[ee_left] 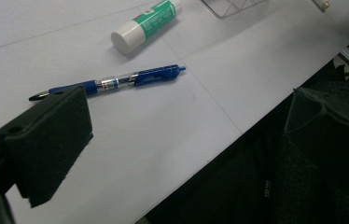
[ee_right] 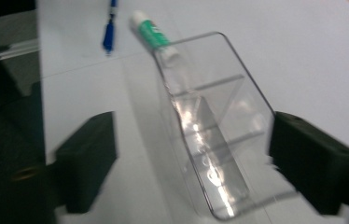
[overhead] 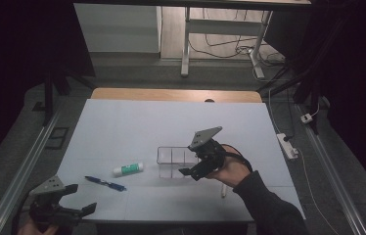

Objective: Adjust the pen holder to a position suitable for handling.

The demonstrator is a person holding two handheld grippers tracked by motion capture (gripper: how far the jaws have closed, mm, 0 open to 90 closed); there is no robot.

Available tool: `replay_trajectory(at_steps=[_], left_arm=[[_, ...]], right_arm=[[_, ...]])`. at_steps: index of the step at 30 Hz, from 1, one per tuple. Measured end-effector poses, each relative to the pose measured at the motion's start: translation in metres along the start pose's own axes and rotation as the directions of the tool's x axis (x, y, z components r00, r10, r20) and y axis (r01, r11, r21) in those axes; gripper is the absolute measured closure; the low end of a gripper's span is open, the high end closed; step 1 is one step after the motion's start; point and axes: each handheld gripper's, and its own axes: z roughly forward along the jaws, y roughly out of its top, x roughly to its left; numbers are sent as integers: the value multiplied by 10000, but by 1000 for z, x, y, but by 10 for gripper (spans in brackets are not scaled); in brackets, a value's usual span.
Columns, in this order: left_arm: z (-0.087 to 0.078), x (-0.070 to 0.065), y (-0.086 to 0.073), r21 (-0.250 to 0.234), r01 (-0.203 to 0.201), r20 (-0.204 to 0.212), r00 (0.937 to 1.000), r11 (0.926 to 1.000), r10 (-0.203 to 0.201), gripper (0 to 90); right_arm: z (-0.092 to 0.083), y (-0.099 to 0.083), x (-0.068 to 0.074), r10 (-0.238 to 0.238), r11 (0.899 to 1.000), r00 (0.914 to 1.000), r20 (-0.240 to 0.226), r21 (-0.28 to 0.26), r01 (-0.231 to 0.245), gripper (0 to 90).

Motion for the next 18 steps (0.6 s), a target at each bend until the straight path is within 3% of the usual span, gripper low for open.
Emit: replay_trajectory(at_steps=[3,4,5,7,8,9,11,12,14,18], left_arm=[[-2,0,-1,-159,-2,-60,10000,9999,1,8],[-2,-1,-1,-208,-17,-116,9999,9998,15,8],[-2,-1,-1,-237,-18,-151,9999,9997,14,8],[-3,-1,-1,-263,-30,-221,9998,9996,24,6],[-3,-1,-1,-271,-20,-232,9997,9996,14,6],[-3,-1,-1,-299,-2,-249,9997,9996,-5,6],[-3,-1,-1,-340,34,-276,9996,9994,-43,6],[-3,0,-1,-343,50,-272,9996,9994,-59,6],[-3,0,-1,-323,76,-264,9996,9995,-84,6],[-2,-3,0,-198,-184,-325,9993,9996,178,6]], right_arm=[[-7,-11,3,397,9992,9969,684,73,-403,0],[-14,-21,4,857,9963,9942,648,-151,-849,0],[-14,-21,4,857,9963,9942,648,-151,-849,0],[-24,-38,6,1541,9870,9861,615,-551,-1508,0],[-24,-38,6,1541,9870,9861,615,-551,-1508,0],[-31,-49,9,1905,9792,9781,842,-870,-1832,0],[-33,-53,10,2022,9762,9753,893,-980,-1935,0],[-41,-63,14,2334,9672,9659,1123,-1289,-2188,0],[-44,-66,16,2462,9634,9613,1239,-1402,-2287,0],[-59,-82,26,2969,9431,9417,1581,-2030,-2633,0]])
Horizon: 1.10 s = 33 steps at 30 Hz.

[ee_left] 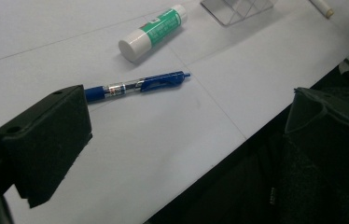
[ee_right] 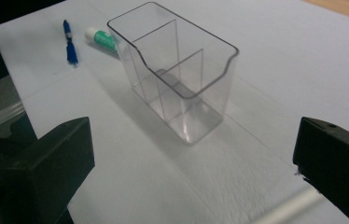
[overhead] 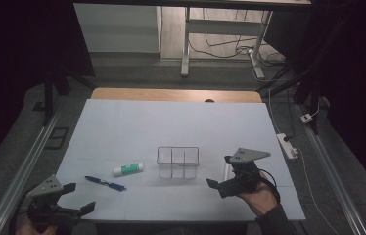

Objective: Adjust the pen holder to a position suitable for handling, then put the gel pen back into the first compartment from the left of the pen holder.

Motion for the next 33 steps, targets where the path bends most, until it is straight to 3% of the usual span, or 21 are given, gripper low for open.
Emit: replay_trajectory(at_steps=[4,8,17,33], left_arm=[[-1,-1,0,-120,-155,-195,9997,9998,153,0],[-1,1,-1,-198,-48,-347,9994,9998,41,0],[-1,2,0,-171,-20,-72,10000,9999,19,0],[5,7,6,-181,-191,266,9995,9997,196,0]], right_arm=[[-15,-17,3,333,9994,9970,694,-155,-323,0],[-29,-38,2,797,9968,9862,1454,-32,-800,0],[-45,-64,0,1251,9894,9764,1758,514,-1360,0],[-43,-65,0,1307,9860,9810,1436,843,-1437,0]])
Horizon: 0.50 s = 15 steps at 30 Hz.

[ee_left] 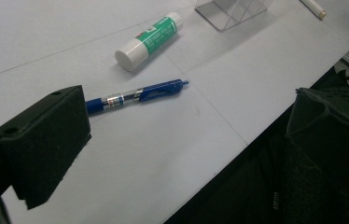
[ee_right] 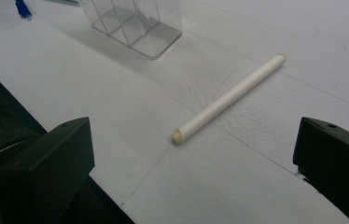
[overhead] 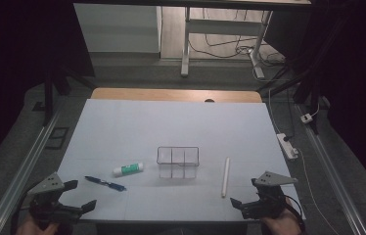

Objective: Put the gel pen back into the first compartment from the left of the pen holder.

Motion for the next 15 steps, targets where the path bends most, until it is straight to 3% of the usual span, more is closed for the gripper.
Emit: replay_trajectory(at_steps=[4,9,15], left_arm=[[6,2,6,-37,55,-48,10000,10000,-56,0],[18,6,14,564,-5,-352,9994,9984,25,0],[38,13,23,821,-136,167,9998,9965,122,1]], right_arm=[[2,0,1,-160,9998,9999,-57,142,161,0],[3,1,1,-247,9994,9996,-148,234,251,0],[3,1,1,-289,9991,9994,-191,321,295,0]])
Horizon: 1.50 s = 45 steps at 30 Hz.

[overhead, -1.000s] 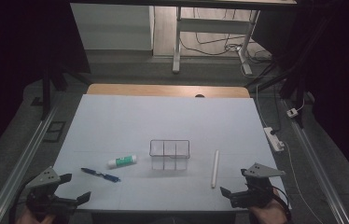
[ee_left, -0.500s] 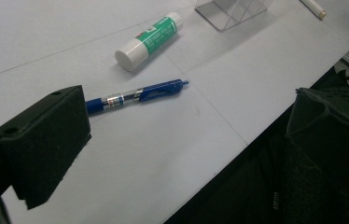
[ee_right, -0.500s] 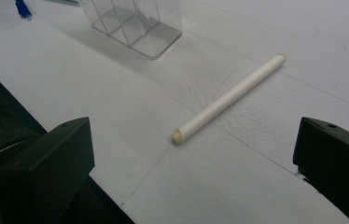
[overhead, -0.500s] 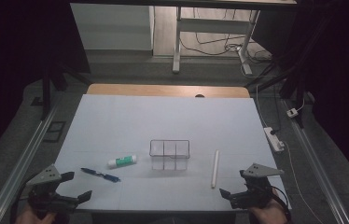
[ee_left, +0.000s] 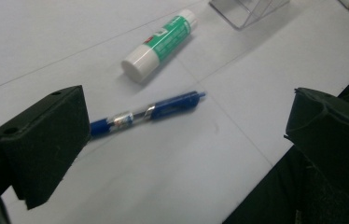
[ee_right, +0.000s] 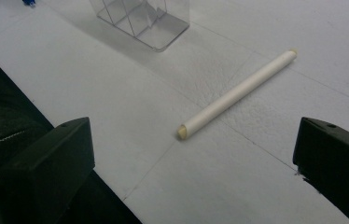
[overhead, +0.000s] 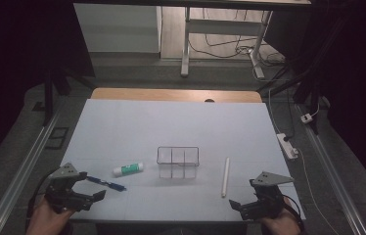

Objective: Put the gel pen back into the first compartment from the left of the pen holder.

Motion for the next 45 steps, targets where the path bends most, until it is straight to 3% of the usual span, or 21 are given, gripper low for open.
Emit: replay_trajectory(at_steps=[3,6,9,14,21,29,37,42,45], left_arm=[[16,3,8,625,-240,-80,9997,9978,245,24],[29,7,16,1111,-512,179,9986,9925,495,89],[39,8,24,1327,-791,665,9953,9880,708,289],[54,5,34,1860,-1283,939,9892,9741,1124,571],[67,3,42,2381,-1644,780,9856,9572,1499,883],[85,3,46,3056,-2032,657,9791,9302,1923,888],[88,1,43,3764,-2269,518,9732,8982,2242,889],[85,2,39,4064,-2286,517,9724,8846,2276,889],[82,3,37,4160,-2196,565,9748,8825,2159,889]], right_arm=[[1,0,0,-42,10000,10000,21,65,42,0],[1,1,0,-46,9999,10000,13,99,46,0],[2,1,1,-64,9999,10000,25,158,64,0],[3,1,1,-115,9996,9999,3,262,115,0],[4,1,1,-190,9991,9998,8,380,189,0],[4,1,2,-224,9987,9997,-43,460,226,0],[4,1,2,-258,9986,9996,-87,450,261,0],[4,1,2,-288,9986,9995,-89,438,292,0],[4,1,2,-303,9985,9995,-88,459,307,0]])
